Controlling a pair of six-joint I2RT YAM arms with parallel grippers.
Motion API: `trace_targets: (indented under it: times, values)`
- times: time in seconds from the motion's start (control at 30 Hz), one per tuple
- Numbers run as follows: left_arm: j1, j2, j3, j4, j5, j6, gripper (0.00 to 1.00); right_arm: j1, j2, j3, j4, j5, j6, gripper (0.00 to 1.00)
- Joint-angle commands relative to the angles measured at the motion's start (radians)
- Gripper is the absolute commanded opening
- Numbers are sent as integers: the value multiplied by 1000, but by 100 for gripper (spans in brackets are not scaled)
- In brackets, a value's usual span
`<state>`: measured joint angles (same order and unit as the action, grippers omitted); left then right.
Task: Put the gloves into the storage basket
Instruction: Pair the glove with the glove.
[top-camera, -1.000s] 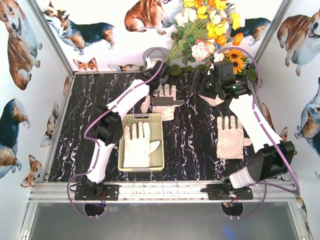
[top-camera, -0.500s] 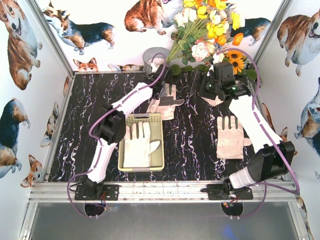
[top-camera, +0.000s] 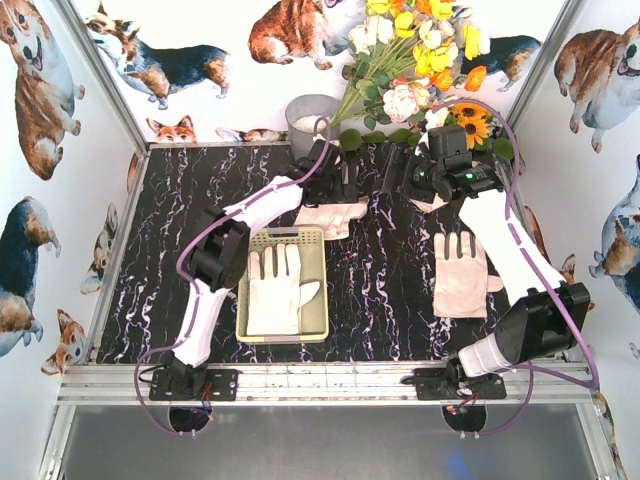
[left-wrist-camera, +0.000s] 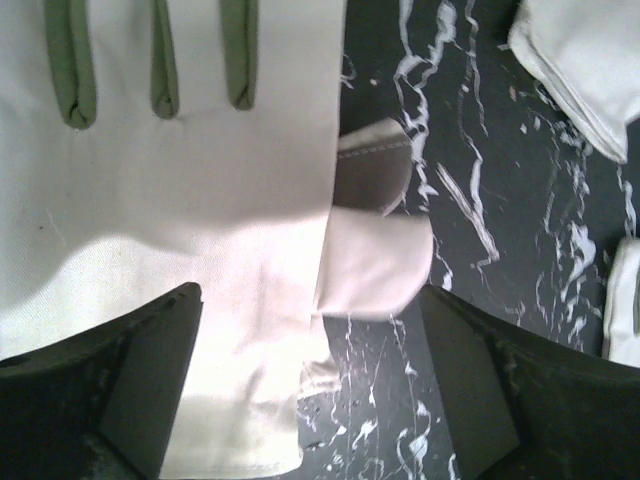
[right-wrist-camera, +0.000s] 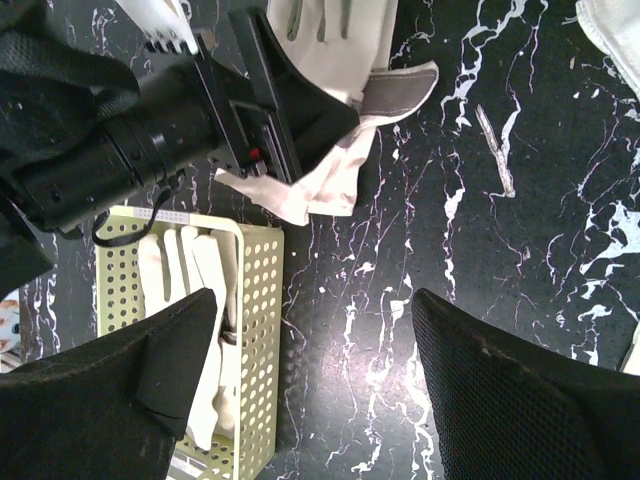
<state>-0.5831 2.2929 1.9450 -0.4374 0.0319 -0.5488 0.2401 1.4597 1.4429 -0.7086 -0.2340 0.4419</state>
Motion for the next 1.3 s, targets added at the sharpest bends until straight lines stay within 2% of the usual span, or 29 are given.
trace_targets:
  times: [0.0, 0.2, 0.43, 0.6, 0.83, 1.0, 1.27]
  values:
    - [7, -181, -69, 149, 69, 94, 90, -2, 2, 68, 11, 9, -24, 81]
    - [67, -329, -182, 155, 88, 108, 92, 17, 38, 88, 39, -7, 9, 81]
    - [200, -388, -249, 137, 181, -20, 91, 24, 106, 69, 113, -36, 122, 80]
    - [281, -312, -249, 97, 310, -115, 88, 27, 211, 60, 140, -81, 192, 78]
    - [333, -177, -204, 49, 400, -113, 84, 27, 379, 75, 185, -156, 274, 76]
    - [339, -78, -162, 30, 467, -108, 77, 28, 519, 134, 222, -236, 330, 71]
    - [344, -6, -146, 27, 503, -108, 63, 25, 662, 230, 232, -237, 359, 65]
